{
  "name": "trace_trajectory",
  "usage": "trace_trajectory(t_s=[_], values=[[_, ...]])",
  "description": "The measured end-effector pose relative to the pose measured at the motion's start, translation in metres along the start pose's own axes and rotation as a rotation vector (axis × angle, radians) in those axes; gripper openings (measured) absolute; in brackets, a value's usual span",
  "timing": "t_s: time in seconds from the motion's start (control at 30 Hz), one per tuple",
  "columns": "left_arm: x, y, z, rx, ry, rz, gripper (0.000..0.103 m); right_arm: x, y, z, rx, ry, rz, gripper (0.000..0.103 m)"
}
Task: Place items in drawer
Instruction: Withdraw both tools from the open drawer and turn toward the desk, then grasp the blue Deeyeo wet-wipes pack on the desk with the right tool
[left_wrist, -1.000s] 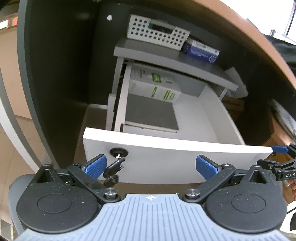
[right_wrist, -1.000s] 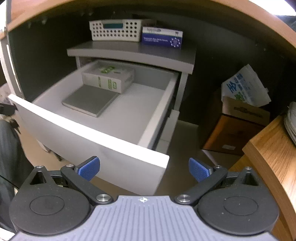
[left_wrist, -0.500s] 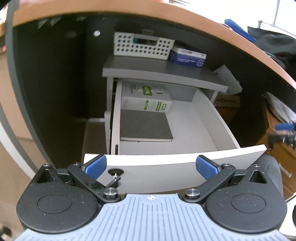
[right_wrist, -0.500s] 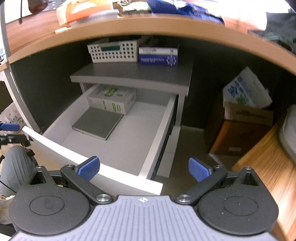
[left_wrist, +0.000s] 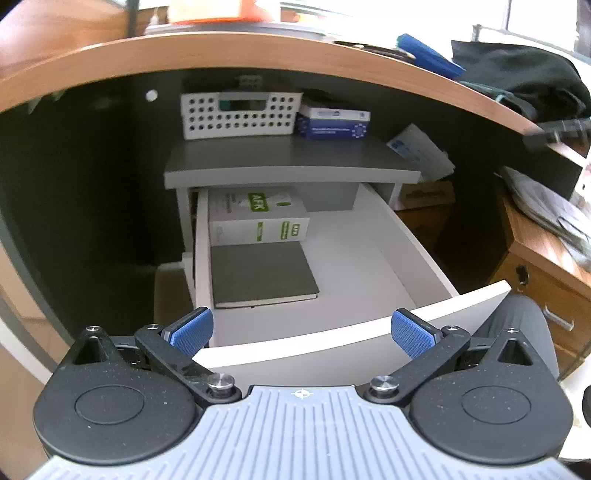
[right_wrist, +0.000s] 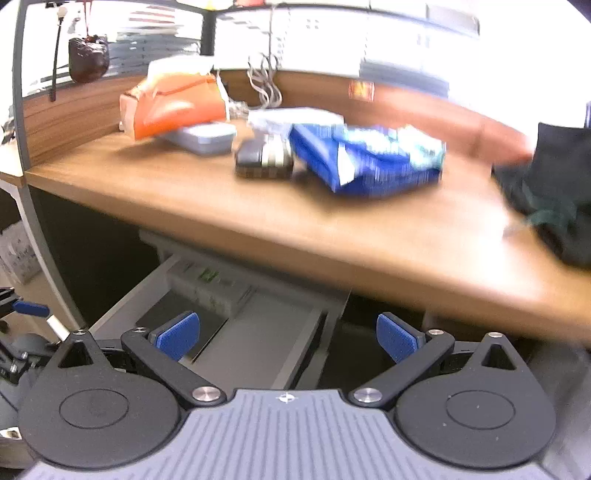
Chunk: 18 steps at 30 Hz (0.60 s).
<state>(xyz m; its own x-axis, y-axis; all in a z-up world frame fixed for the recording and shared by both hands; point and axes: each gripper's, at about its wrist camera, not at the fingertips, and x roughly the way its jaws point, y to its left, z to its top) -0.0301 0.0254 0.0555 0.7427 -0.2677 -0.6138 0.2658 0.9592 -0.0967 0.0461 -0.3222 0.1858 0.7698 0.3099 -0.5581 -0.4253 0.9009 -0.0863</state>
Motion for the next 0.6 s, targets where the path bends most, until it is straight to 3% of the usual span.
trace_trajectory(t_s=[0.1,0.27,0.4,0.47,0.6], values=[[0.003,-0.005,0.003,0.018,0.002,-0.013,0.103,0.002,-0.001,0.021,-0.051,-0.021,-0.013,0.1],[0.008,-0.015,0.013,0.042,-0.006,-0.063,0.103,0.02,-0.004,0.049,-0.1,-0.034,-0.031,0.078],[0.011,-0.023,0.022,0.054,-0.013,-0.102,0.103,0.043,-0.01,0.067,-0.119,-0.041,-0.069,0.075],[0.013,-0.026,0.025,0.062,-0.01,-0.104,0.103,0.054,-0.013,0.074,-0.129,-0.04,-0.089,0.063],[0.016,-0.032,0.027,0.077,-0.005,-0.1,0.103,0.07,-0.013,0.082,-0.168,-0.034,-0.116,0.059]])
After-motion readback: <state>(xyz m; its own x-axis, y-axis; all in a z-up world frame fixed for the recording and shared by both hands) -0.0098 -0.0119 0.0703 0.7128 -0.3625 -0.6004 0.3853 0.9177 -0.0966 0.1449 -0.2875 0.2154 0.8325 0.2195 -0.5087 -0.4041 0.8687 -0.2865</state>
